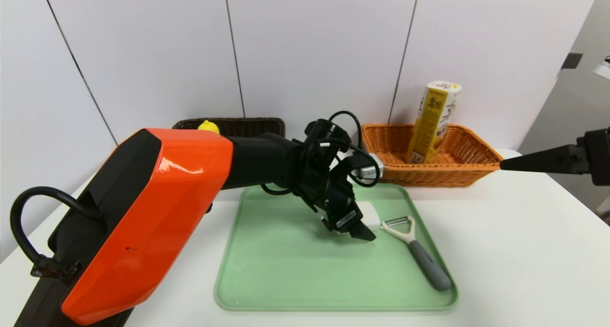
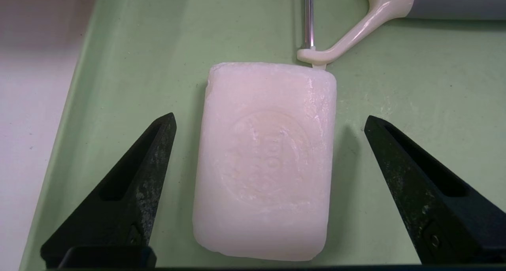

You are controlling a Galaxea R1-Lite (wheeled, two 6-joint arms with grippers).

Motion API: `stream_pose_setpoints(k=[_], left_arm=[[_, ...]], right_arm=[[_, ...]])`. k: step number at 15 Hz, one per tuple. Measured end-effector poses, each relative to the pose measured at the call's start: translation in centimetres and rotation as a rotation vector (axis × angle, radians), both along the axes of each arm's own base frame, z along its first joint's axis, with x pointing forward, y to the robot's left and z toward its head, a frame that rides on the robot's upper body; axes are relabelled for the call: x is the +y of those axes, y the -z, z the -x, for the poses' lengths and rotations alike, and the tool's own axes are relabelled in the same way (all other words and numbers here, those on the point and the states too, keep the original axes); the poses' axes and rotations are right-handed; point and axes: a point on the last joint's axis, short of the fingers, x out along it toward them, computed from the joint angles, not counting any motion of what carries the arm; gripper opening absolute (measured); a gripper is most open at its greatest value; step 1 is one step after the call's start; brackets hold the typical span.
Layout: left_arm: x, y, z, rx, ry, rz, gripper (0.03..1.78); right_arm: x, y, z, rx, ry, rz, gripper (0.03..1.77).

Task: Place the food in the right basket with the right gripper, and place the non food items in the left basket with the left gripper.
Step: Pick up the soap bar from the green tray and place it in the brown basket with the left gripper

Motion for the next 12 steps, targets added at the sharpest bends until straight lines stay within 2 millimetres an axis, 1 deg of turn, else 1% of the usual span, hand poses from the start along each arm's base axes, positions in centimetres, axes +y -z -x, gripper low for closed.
stream_pose_setpoints(k=[12], left_arm=[[-0.01, 0.77, -0.24, -0.016, 0.016, -0.019, 1.69]], right_arm=[[0.01, 0.17, -0.08, 0.005, 0.0, 0.0, 1.7]])
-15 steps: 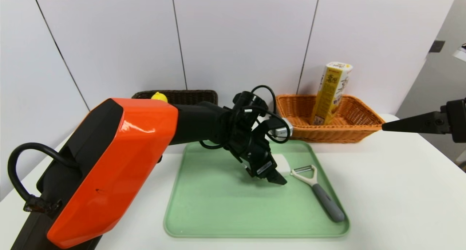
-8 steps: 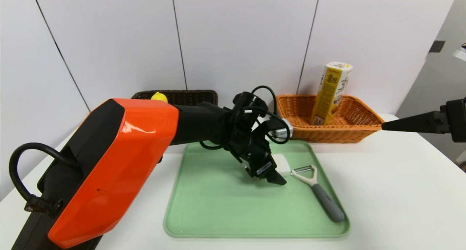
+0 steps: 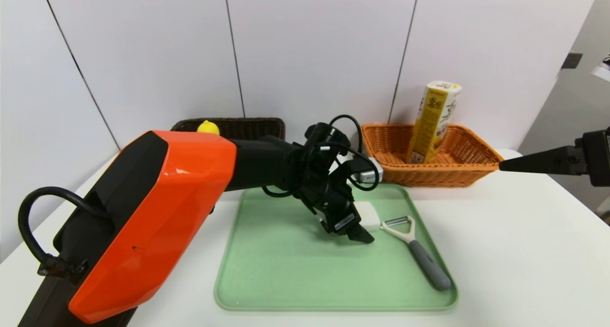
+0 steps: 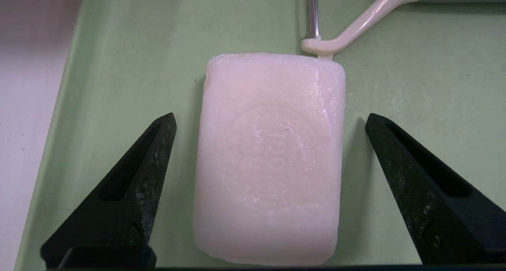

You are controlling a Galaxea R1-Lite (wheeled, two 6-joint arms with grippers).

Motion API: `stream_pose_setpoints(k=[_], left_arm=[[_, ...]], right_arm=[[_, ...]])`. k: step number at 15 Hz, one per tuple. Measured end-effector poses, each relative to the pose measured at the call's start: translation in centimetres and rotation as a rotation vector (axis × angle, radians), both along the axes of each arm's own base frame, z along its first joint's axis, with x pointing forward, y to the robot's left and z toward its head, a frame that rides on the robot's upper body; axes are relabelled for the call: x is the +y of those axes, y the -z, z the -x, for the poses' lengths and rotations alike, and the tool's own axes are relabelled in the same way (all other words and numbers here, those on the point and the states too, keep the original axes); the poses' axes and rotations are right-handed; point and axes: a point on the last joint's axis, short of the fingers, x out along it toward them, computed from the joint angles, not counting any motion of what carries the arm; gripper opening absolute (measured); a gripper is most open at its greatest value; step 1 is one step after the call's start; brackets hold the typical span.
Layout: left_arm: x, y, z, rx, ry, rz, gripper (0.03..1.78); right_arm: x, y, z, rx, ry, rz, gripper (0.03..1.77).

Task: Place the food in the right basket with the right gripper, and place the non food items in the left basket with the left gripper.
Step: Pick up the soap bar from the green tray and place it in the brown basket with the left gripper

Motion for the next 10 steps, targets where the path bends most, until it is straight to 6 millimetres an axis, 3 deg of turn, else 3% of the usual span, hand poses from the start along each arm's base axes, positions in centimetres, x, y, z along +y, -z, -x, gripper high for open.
stream_pose_setpoints(k=[2, 6, 10], left_arm=[[-0.04, -0.05, -0.04, -0.005, 0.001, 0.005, 1.61], [-0.04, -0.08, -0.07, -0.003, -0.003, 0.008, 1.04], [0.09, -0.27, -0.06, -0.004, -0.006, 0.009, 1.0]], right_arm=[[0.0, -0.07, -0.11, -0.01, 0.0, 0.0, 1.7], [0.01, -0.15, -0.28, -0.023, 0.0, -0.001, 1.7], [0.01, -0.15, -0.28, -0.024, 0.0, -0.001, 1.7]])
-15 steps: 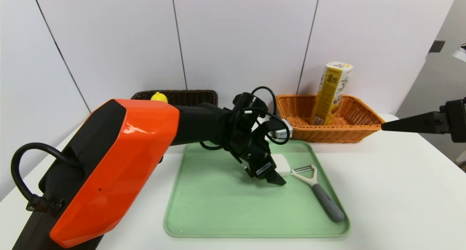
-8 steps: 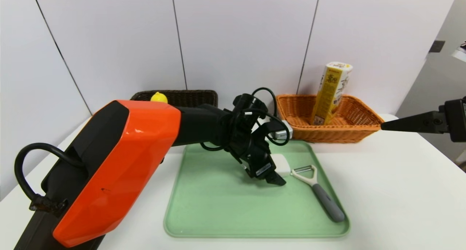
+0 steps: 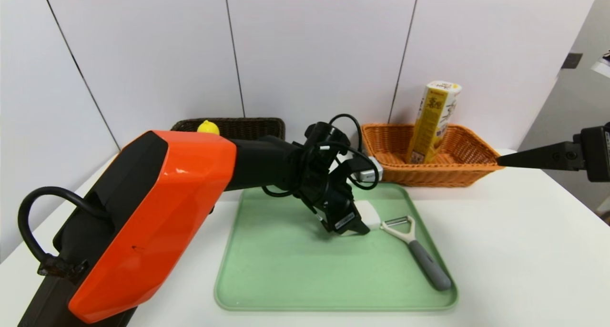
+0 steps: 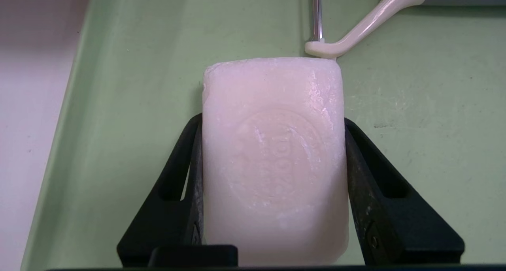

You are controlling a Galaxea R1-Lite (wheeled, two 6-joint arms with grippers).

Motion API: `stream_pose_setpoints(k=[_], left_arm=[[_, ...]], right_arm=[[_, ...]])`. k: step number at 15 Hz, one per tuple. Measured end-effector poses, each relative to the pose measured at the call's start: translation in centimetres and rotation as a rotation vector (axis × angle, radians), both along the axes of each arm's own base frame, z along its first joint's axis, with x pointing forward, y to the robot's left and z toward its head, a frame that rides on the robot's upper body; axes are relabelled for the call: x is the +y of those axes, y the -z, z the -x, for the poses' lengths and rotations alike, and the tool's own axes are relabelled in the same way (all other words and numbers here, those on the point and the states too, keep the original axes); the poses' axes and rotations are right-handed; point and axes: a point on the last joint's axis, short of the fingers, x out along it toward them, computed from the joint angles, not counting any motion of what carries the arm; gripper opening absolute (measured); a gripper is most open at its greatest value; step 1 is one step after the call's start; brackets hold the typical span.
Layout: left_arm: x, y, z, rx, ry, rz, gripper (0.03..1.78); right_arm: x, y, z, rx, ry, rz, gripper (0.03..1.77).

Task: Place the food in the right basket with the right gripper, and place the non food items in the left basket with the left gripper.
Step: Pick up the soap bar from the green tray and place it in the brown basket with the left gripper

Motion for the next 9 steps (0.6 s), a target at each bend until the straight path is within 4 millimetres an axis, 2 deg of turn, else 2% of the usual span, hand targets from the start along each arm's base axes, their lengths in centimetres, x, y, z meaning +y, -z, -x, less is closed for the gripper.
stream_pose_setpoints(k=[2, 4, 6, 9], left_arm=[[0.4, -0.9, 0.0, -0.012, -0.006, 0.011, 1.0], [1.3, -2.6, 0.0, -0.04, -0.022, 0.034, 1.0], [2.8, -5.1, 0.0, -0.075, -0.052, 0.067, 1.0], [6.5, -9.6, -0.5, -0.121, -0.166, 0.151, 1.0]], right_arm=[[0.0, 0.0, 0.0, 0.0, 0.001, -0.001, 1.7], [0.0, 0.0, 0.1, -0.001, 0.001, -0.002, 1.7], [0.0, 0.0, 0.1, -0.002, 0.001, -0.002, 1.7], [0.0, -0.1, 0.1, -0.004, 0.001, -0.002, 1.7]])
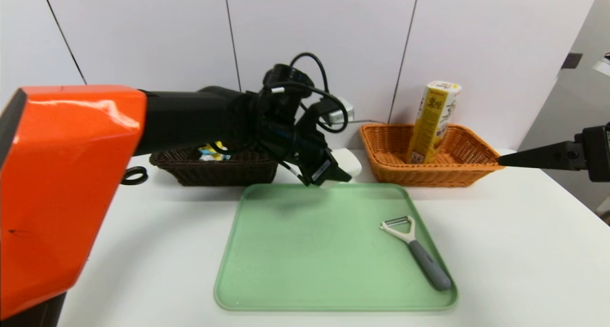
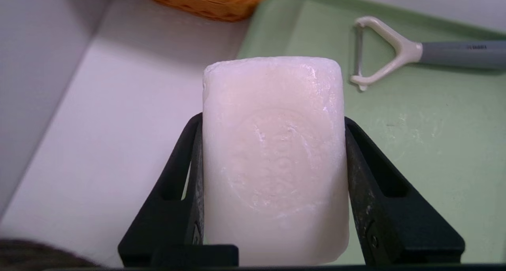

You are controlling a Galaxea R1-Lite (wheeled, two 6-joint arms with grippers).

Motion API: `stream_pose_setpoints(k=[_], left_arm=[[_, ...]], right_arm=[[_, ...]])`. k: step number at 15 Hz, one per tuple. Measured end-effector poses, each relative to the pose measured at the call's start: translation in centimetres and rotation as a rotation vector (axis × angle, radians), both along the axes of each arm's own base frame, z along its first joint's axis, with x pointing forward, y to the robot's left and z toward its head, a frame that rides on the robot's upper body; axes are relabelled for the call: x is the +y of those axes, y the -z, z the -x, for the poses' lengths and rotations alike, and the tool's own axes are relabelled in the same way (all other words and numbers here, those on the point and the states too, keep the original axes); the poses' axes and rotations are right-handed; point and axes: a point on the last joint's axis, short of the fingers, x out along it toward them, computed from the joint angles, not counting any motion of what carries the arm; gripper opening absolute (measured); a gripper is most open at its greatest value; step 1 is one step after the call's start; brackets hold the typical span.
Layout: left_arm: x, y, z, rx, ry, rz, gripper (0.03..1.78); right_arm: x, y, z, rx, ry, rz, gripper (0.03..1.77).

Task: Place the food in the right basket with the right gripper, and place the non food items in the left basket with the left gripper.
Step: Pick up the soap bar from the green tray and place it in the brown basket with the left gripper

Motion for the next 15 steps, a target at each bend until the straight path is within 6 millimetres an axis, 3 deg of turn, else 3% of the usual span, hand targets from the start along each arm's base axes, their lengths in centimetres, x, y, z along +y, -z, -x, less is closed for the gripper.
stream_pose_setpoints(k=[3, 7, 11, 15], left_arm=[[4.4, -3.2, -1.3, -0.037, -0.139, 0.094, 1.0], [10.0, -5.0, -3.2, -0.052, -0.307, 0.168, 1.0], [13.5, -3.4, -5.3, -0.028, -0.401, 0.147, 1.0], [14.7, -0.4, -7.5, 0.034, -0.448, 0.119, 1.0]], right_arm=[[0.0, 0.0, 0.1, -0.001, -0.005, -0.003, 1.7], [0.0, 0.1, 0.1, 0.004, -0.012, -0.007, 1.7], [0.0, 0.2, 0.0, 0.007, -0.012, -0.007, 1.7], [0.0, 0.2, -0.1, 0.009, -0.013, -0.007, 1.7]])
